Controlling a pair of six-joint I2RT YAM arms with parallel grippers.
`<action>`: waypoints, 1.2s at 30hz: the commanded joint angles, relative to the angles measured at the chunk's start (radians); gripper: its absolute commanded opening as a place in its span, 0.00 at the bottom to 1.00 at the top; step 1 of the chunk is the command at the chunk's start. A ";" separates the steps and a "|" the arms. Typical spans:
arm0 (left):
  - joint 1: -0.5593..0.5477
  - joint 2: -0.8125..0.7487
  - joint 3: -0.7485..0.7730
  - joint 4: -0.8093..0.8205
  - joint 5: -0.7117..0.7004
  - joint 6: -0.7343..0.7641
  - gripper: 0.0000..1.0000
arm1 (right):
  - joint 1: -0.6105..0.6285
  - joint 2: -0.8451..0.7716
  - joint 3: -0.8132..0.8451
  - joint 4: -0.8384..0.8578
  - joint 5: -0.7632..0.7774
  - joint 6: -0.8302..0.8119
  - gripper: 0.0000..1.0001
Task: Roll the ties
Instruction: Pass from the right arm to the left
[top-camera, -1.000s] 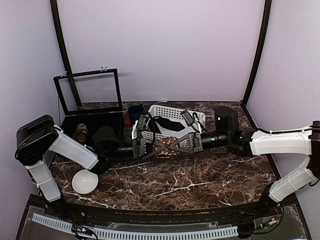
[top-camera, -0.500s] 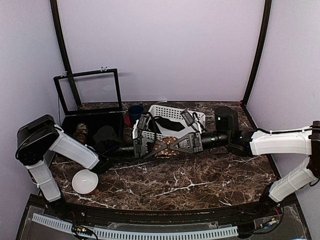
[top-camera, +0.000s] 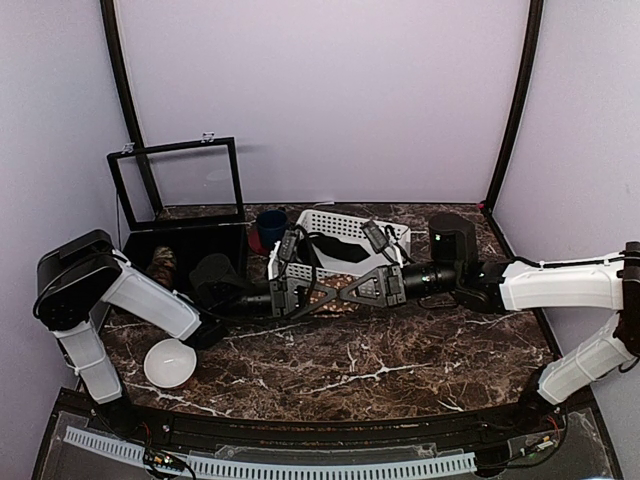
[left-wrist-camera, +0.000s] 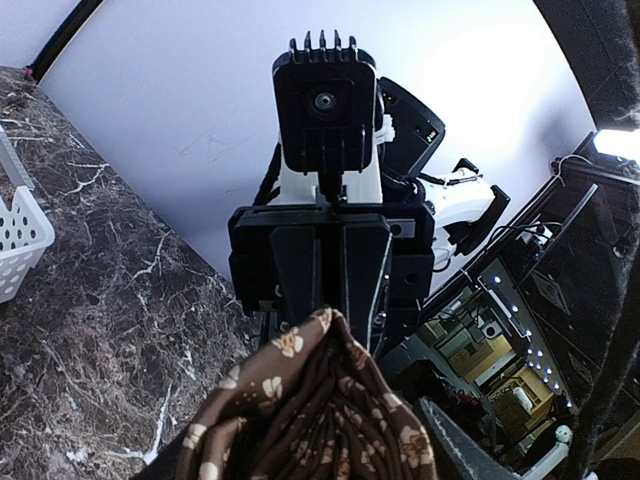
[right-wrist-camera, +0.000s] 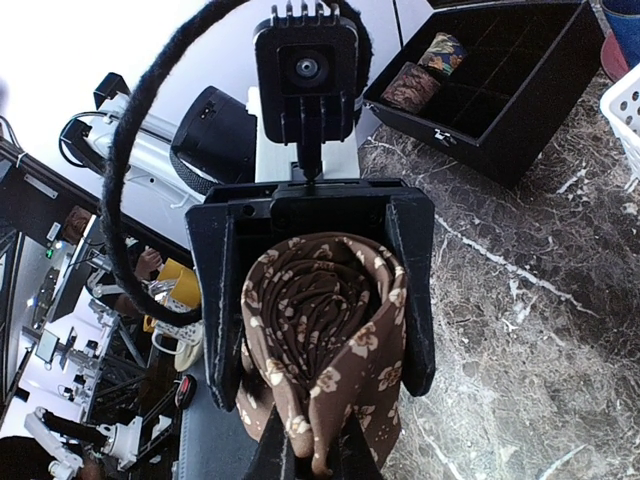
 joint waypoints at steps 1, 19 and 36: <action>-0.010 0.004 0.027 0.061 0.011 -0.001 0.63 | 0.012 -0.003 0.025 0.031 -0.006 0.002 0.00; -0.011 -0.028 0.004 0.015 -0.019 0.040 0.00 | 0.012 -0.013 0.025 0.009 -0.006 0.002 0.00; -0.011 -0.091 -0.020 -0.080 -0.057 0.104 0.00 | 0.012 -0.026 0.034 -0.033 0.075 -0.047 0.40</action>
